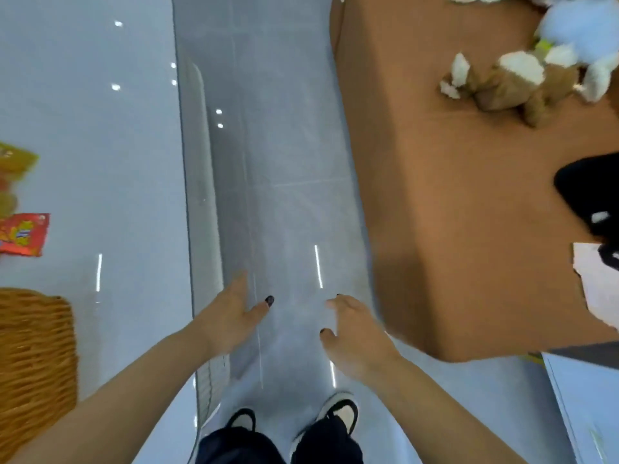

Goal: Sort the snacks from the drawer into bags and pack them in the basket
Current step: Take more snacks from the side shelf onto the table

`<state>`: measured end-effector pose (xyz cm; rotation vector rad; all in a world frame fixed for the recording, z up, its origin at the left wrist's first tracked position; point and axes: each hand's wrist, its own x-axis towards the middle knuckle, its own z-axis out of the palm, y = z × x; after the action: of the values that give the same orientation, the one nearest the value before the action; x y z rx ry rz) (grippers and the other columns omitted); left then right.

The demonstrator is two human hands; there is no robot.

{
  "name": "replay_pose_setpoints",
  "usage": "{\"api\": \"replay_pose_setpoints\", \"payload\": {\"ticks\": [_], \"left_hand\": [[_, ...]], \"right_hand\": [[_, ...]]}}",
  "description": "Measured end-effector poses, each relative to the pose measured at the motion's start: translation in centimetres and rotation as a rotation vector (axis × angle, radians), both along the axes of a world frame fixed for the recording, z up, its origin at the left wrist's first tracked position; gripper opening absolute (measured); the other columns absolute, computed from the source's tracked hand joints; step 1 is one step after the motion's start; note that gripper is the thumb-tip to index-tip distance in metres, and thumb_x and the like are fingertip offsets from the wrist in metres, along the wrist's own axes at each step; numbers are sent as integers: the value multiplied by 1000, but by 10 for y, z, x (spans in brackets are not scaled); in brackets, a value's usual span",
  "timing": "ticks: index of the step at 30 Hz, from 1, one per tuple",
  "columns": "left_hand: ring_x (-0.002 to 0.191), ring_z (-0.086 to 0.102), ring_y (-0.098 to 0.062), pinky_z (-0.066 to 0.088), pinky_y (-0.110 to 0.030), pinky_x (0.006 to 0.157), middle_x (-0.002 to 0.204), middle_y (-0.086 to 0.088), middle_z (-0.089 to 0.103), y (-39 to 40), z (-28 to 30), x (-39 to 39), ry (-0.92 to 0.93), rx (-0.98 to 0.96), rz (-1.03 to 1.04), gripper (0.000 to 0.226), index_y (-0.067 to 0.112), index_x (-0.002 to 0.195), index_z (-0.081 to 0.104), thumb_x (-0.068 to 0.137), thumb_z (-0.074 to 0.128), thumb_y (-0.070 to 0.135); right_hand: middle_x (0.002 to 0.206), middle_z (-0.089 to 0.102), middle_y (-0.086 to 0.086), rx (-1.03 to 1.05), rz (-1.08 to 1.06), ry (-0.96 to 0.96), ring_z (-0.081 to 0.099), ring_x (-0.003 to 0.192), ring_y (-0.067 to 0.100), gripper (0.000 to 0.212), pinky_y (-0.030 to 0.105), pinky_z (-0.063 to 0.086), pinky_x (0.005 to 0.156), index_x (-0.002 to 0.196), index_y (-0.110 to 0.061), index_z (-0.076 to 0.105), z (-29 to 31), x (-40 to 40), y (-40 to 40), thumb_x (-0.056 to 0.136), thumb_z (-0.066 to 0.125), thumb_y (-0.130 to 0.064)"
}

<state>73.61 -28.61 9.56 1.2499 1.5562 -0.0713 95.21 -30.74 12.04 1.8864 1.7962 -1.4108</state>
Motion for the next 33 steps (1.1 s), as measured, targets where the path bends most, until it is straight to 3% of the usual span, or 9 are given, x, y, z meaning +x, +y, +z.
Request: {"api": "replay_pose_setpoints", "payload": {"ticks": [8, 13, 15, 17, 19, 23, 29, 31, 33], "left_hand": [[136, 24, -2, 16, -18, 111, 149, 19, 8, 69, 2, -19, -62, 30, 366, 79, 19, 155, -8, 100, 41, 46], [146, 20, -15, 18, -25, 115, 163, -1, 7, 111, -14, -55, -19, -13, 574, 85, 15, 155, -13, 99, 43, 45], [126, 41, -11, 31, -17, 100, 154, -6, 29, 123, -15, -62, -5, -36, 619, 79, 11, 155, -4, 100, 45, 41], [93, 53, -5, 39, -7, 72, 116, -1, 52, 132, -17, -64, -15, -64, 651, 70, 10, 151, 7, 100, 48, 37], [76, 52, -3, 39, -6, 57, 94, 5, 48, 141, -16, -65, -23, -79, 693, 66, 12, 149, 12, 100, 49, 35], [110, 49, -11, 42, -19, 93, 136, 4, 42, 148, -22, -68, -38, -32, 731, 67, 18, 150, 14, 98, 49, 42], [121, 49, -12, 39, -30, 108, 138, 7, 44, 153, -30, -64, 1, 8, 947, 54, 23, 146, 28, 99, 50, 39], [144, 24, -17, 9, -21, 116, 154, 2, 23, 163, -32, -53, 113, 48, 977, 54, 19, 149, 25, 101, 46, 32], [148, -4, -10, 2, -16, 112, 159, -1, 10, 177, -39, -40, 197, 112, 1053, 54, 17, 149, 24, 102, 46, 29]], "right_hand": [[146, 33, 4, 85, 395, -88, 28, 138, 18, 40, 30, 35, 106, 136, -10, 43, 9, -27, 147, 97, 43, -19], [153, 25, 4, 70, 550, -53, 23, 141, 19, 45, 30, 31, 107, 142, -11, 36, -10, -79, 219, 99, 42, -21], [152, 26, 6, 44, 625, -59, 22, 141, 21, 44, 31, 31, 107, 141, -10, 37, -15, -98, 245, 99, 43, -21], [155, 21, 9, 19, 682, -71, 17, 143, 23, 46, 33, 28, 110, 142, -9, 35, -19, -112, 268, 99, 43, -22], [156, 20, 8, -5, 727, -84, 16, 144, 23, 46, 34, 27, 111, 142, -8, 35, -21, -124, 287, 99, 44, -21], [147, 32, 7, 14, 874, -113, 30, 136, 23, 45, 33, 34, 104, 141, -9, 33, -30, -149, 319, 99, 43, -20], [142, 38, 9, -34, 1063, -109, 36, 130, 25, 46, 38, 40, 103, 138, -8, 36, -57, -197, 372, 95, 47, -22], [133, 44, 10, -26, 1090, -87, 42, 124, 27, 39, 41, 43, 99, 130, -6, 41, -68, -219, 389, 95, 48, -22], [128, 47, 11, -22, 1175, -66, 44, 120, 28, 36, 41, 44, 95, 127, -7, 42, -78, -240, 401, 95, 48, -21]]}}
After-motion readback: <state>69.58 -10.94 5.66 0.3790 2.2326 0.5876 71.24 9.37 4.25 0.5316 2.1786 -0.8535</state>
